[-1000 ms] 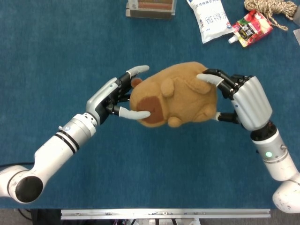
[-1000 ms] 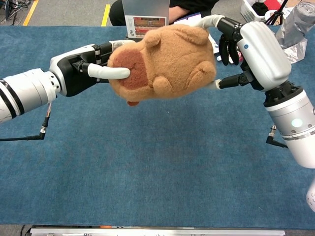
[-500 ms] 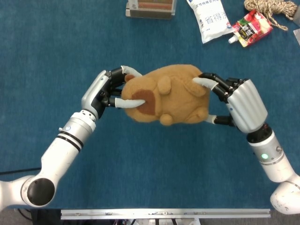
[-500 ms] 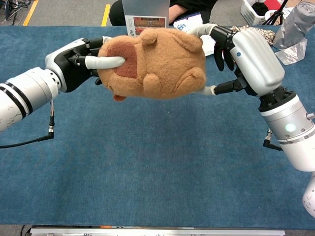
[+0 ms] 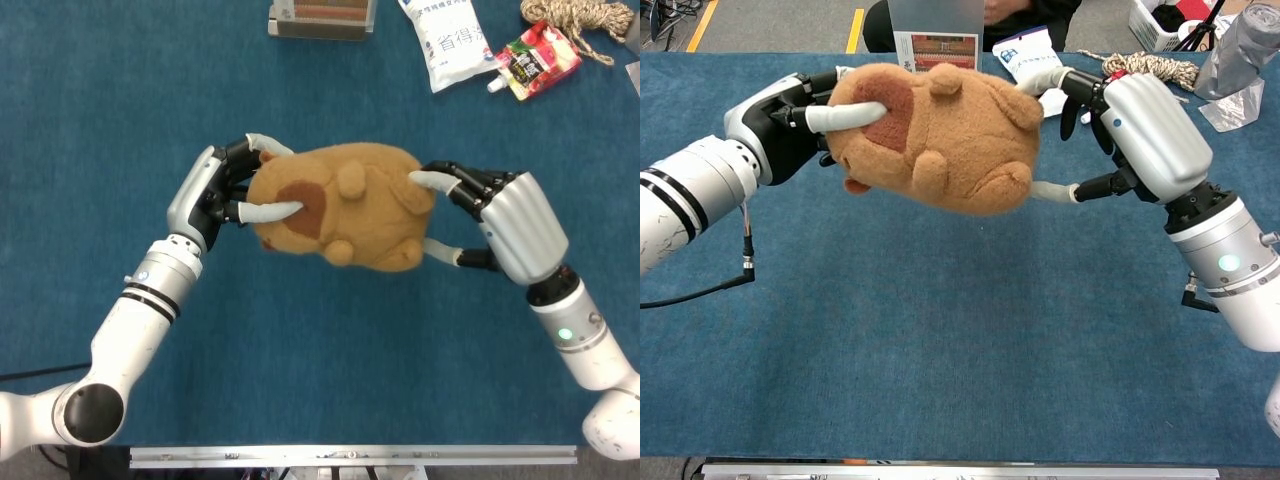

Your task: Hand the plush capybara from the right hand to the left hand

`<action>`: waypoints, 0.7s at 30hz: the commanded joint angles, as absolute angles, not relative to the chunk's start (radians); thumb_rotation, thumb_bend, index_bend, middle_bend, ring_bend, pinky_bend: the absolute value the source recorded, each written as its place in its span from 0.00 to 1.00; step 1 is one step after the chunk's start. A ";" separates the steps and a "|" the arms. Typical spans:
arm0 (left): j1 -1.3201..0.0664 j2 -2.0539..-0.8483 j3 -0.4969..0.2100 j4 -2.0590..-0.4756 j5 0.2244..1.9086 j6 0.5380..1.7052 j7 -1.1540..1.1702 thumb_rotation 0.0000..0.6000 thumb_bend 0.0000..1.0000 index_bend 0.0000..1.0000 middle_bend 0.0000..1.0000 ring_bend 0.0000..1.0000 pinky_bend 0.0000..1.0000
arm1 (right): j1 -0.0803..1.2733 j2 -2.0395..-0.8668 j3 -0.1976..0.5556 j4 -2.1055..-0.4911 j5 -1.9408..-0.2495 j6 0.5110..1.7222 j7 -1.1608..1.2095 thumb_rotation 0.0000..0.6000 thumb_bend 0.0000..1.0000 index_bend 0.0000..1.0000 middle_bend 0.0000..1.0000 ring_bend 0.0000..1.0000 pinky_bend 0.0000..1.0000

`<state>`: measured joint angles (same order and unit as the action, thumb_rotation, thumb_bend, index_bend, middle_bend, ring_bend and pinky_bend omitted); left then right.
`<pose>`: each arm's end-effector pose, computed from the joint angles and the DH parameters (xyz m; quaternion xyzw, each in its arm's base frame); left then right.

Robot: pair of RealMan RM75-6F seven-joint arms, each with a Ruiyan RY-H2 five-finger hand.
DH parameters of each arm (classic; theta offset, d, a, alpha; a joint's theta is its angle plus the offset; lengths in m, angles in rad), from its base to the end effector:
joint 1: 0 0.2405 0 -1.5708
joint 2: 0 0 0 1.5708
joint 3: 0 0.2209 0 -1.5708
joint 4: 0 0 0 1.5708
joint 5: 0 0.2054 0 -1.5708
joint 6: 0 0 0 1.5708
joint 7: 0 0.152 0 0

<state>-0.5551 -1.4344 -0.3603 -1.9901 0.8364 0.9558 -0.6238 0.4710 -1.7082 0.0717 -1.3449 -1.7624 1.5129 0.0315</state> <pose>-0.0769 0.2742 0.0172 -0.2652 -0.8083 -0.5206 0.0726 -0.1132 -0.2417 0.0055 0.6448 -0.2941 0.6203 0.3359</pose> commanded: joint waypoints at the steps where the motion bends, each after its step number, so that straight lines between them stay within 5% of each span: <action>1: -0.550 -1.439 -0.365 -1.989 0.838 0.958 -0.624 1.00 0.00 0.55 0.51 0.57 0.90 | 0.474 -1.674 0.058 -1.389 -1.737 1.460 0.010 1.00 0.00 0.04 0.11 0.23 0.62; 4: -0.544 -1.442 -0.368 -1.986 0.841 0.956 -0.624 1.00 0.00 0.55 0.51 0.57 0.90 | 0.474 -1.664 0.058 -1.406 -1.734 1.454 0.004 1.00 0.00 0.00 0.01 0.12 0.52; 10: -0.537 -1.446 -0.375 -1.985 0.842 0.951 -0.618 1.00 0.00 0.55 0.51 0.57 0.90 | 0.473 -1.668 0.063 -1.401 -1.761 1.492 0.034 1.00 0.00 0.00 0.00 0.01 0.41; 21: -0.528 -1.450 -0.385 -1.985 0.842 0.942 -0.607 1.00 0.00 0.55 0.51 0.57 0.90 | 0.436 -1.607 0.052 -1.447 -1.824 1.597 0.019 1.00 0.00 0.00 0.00 0.00 0.36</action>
